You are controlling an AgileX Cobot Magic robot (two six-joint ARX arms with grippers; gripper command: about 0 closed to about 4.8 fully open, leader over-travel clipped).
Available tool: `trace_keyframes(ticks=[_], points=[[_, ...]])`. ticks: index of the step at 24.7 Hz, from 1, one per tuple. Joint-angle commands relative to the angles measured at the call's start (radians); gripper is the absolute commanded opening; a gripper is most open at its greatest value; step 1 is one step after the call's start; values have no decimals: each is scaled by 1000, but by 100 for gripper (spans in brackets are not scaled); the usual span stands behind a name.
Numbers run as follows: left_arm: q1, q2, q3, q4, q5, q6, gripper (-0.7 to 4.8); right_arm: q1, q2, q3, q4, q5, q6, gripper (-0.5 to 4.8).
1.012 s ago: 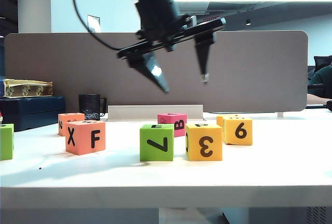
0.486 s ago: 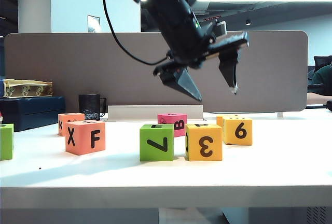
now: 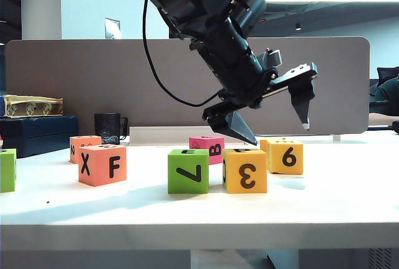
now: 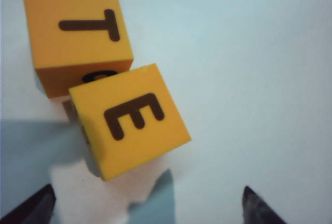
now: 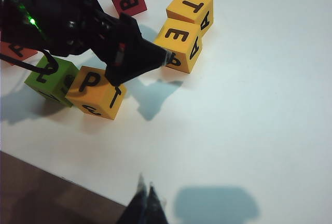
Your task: Select the appropriate blocks from the scattered letter blocks on the table and arrange them in a row to spell out "DEEP".
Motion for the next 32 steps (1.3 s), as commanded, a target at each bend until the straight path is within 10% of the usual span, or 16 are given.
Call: trace_keyframes(ticks=[1,11,32], points=[[-11,15,4,40,-32,-3,479,0,-1,6,10,0,-3,-1],[-18,81,4,140,-93,-2,479,1,-1,6,9,-3,-3,-1],[-18,95,28,140,-24,-1,240,0,-1,6,9,-2,-3,-1]])
